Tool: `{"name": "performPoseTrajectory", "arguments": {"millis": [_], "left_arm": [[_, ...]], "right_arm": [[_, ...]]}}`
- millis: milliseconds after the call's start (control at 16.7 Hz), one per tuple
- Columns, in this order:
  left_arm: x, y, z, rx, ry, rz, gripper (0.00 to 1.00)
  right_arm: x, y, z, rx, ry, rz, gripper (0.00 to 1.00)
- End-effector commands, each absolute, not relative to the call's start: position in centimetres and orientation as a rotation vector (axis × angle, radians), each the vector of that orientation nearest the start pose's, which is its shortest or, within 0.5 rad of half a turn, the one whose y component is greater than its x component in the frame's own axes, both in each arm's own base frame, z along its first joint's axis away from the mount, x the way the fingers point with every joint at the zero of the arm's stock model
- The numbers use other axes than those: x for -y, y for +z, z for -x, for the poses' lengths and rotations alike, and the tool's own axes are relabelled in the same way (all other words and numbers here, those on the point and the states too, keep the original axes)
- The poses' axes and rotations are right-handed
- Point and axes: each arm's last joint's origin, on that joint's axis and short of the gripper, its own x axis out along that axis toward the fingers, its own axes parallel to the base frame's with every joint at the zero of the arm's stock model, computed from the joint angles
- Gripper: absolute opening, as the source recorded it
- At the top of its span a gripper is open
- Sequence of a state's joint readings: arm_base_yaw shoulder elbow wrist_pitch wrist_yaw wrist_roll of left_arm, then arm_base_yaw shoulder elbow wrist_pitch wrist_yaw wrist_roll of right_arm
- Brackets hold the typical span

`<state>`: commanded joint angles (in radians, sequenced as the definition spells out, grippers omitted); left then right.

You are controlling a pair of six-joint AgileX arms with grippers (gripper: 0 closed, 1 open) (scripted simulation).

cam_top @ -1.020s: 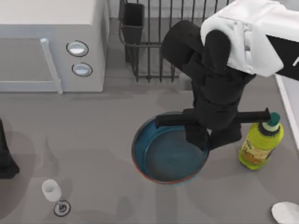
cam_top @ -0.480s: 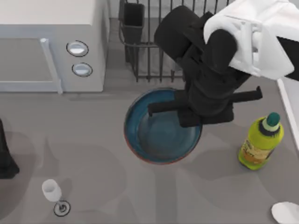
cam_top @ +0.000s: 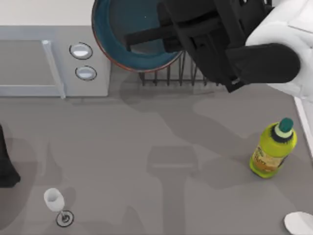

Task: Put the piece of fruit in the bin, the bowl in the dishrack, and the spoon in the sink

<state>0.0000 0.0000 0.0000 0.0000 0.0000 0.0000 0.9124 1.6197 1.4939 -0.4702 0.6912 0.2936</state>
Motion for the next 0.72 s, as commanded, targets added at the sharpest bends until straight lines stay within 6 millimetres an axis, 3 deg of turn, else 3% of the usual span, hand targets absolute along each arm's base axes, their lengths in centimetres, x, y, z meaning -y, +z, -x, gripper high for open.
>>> {"name": "performPoseTrajectory", "arguments": {"millis": [180, 360, 720], "left_arm": [[0.1, 16.0, -10.6, 0.0, 0.0, 0.0, 1.0], [0.1, 16.0, -10.6, 0.0, 0.0, 0.0, 1.0], [0.1, 16.0, -10.6, 0.0, 0.0, 0.0, 1.0]], "right_arm": [[-27.7, 38.1, -21.4, -0.185, 0.09, 0.086, 0.0], [-26.9, 40.8, -19.3, -0.046, 0.021, 0.025, 0.0], [-26.4, 41.9, -18.2, 0.0, -0.01, 0.0, 0.0]]}}
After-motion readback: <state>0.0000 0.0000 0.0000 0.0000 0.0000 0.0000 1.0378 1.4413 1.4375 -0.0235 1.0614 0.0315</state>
